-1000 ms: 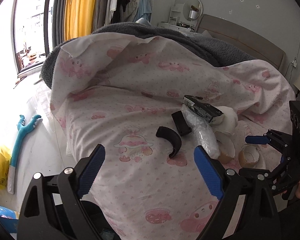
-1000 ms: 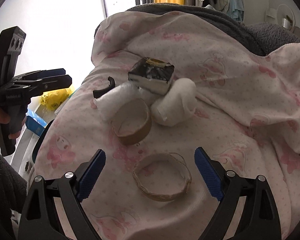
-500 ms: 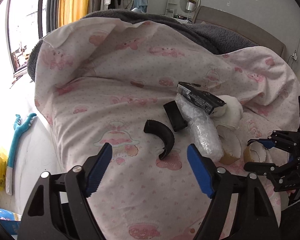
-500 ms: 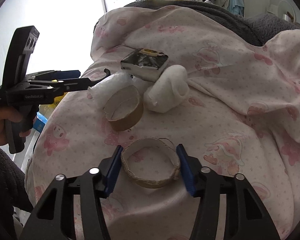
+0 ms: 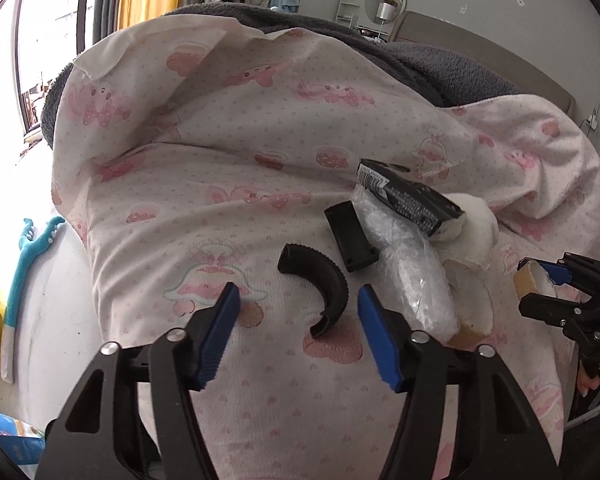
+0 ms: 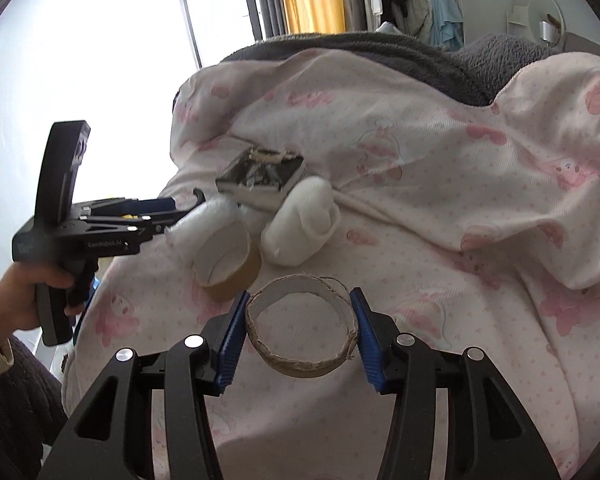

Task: Collect trash
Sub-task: 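Grasp the black curved plastic piece with the left tool while the right tool holds the tape roll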

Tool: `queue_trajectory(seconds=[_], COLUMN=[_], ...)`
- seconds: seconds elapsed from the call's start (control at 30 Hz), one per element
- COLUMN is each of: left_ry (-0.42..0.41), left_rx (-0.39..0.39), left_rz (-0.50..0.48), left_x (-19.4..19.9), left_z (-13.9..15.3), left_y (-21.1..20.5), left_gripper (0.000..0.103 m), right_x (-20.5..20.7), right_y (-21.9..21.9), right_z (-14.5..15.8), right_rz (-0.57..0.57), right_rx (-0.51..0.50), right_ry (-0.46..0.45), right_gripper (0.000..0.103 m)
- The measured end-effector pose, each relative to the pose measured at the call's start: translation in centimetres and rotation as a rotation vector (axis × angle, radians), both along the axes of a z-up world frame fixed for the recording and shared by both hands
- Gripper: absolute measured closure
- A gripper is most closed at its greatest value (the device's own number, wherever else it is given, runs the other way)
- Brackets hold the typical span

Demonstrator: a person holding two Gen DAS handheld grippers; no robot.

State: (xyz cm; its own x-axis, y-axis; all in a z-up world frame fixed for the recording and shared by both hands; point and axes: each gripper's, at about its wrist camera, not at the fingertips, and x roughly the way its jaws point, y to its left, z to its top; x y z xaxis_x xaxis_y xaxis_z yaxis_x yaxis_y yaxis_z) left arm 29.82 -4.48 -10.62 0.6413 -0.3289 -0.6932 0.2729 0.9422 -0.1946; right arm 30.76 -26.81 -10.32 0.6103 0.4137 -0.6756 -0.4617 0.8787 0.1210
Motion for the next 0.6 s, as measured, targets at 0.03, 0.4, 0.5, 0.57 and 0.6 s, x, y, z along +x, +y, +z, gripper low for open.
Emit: queue_trajectory(seconds=[0.03,0.4,0.5,0.57,0.6], left_ry=[0.0,0.003,0.001,-0.007,-0.01], left_rx=[-0.003,-0.022,-0.035,-0.03,-0.028], left_rz=[-0.002,-0.029,-0.029,-0.038,-0.042], left_x=[0.0,0.0,0.0,-0.3,-0.4], left_z=[0.0,-0.4,-0.3,-0.2,-0.1], left_y=[-0.1,-1.0,-1.2,-1.4,-1.4], left_gripper=[0.045,0.079,0.088,0.09,0.09], right_x=[0.2,2.1,2.2,2.4,2.4], right_y=[0.0,2.1,3.1,3.7,4.0], right_z=[0.2,1.9,2.6,3.0,3.3], right_rz=[-0.002,-0.002,0.01,0.018,0.023], right_rx=[0.004,0.063,0.077,0.087,0.089], right_ry=[-0.008,-0.029,-0.038,-0.045,-0.049], right_gripper=[0.052,0.052,0.052,0.052,0.052])
